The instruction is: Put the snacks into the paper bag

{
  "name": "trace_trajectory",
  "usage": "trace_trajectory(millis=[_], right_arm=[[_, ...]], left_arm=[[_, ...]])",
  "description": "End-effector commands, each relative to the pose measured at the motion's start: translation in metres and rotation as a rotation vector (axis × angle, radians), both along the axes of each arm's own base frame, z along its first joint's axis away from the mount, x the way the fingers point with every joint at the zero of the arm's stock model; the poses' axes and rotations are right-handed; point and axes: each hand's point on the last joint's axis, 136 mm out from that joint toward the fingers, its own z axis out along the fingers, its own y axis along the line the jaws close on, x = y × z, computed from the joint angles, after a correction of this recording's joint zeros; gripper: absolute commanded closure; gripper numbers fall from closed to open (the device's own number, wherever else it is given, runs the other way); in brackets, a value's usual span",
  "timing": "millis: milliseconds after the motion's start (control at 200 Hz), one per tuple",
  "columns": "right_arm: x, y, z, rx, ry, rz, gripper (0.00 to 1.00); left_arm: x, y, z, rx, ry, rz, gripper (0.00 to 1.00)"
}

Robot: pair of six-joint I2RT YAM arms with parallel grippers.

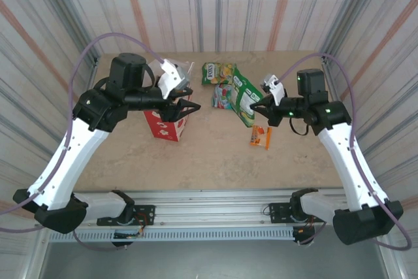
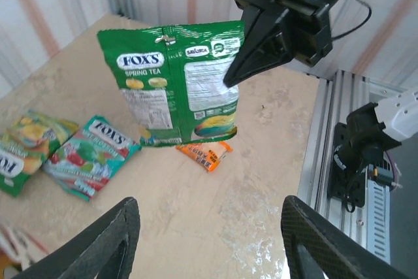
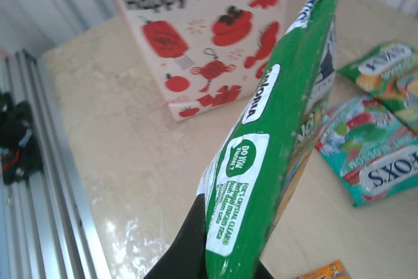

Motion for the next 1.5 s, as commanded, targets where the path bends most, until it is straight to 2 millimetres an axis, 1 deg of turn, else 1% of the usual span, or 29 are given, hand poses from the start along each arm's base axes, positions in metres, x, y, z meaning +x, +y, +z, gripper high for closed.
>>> trace_trajectory(millis=[0,100,175,276,526,686,772,862,947,1022,1102,1233,1438,1498], right_arm=[[-0.037,0.0,0.018,-0.048,-0.127,0.195,1.0],[-0.045,0.001,0.026,-0.046,-0.159,0.241,1.0],[-0.048,0.004,0.032,-0.032,-0.176,0.267,1.0],[-0.05,0.007,0.039,-0.007,-0.205,0.302,1.0],[-0.059,0.011,0.043,0.01,-0.229,0.393,1.0],[-0.059,0.013,0.043,0.02,-0.241,0.415,1.0],[-0.059,0.014,0.045,0.029,-0.242,0.424,1.0],[-0.062,0.013,0.045,0.025,-0.234,0.431,1.0],[-0.064,0.011,0.042,0.005,-0.23,0.424,1.0],[-0.064,0.009,0.039,-0.001,-0.229,0.419,1.0],[-0.064,0.01,0.039,0.004,-0.232,0.421,1.0],[-0.064,0.012,0.042,0.021,-0.246,0.431,1.0],[-0.064,0.014,0.045,0.044,-0.25,0.444,1.0],[-0.063,0.014,0.045,0.045,-0.252,0.445,1.0]], left_arm=[[-0.001,-0.018,0.008,-0.002,-0.118,-0.118,0.39],[-0.001,-0.031,0.002,0.019,-0.157,-0.18,0.35],[-0.002,-0.04,-0.002,0.031,-0.189,-0.227,0.33],[0.006,-0.05,-0.007,0.024,-0.196,-0.239,0.31],[0.021,-0.072,-0.008,-0.038,-0.205,-0.281,0.27],[0.019,-0.083,-0.011,-0.064,-0.189,-0.351,0.28],[0.025,-0.086,-0.016,-0.057,-0.187,-0.348,0.28],[0.042,-0.084,-0.021,-0.02,-0.196,-0.279,0.26],[0.054,-0.074,-0.016,-0.05,-0.155,-0.234,0.22],[0.058,-0.067,-0.011,-0.112,-0.101,-0.233,0.18],[0.057,-0.064,-0.01,-0.146,-0.08,-0.259,0.18],[0.048,-0.069,-0.012,-0.167,-0.071,-0.339,0.18],[0.039,-0.086,-0.021,-0.176,-0.038,-0.449,0.2],[0.035,-0.092,-0.023,-0.171,-0.028,-0.478,0.22]])
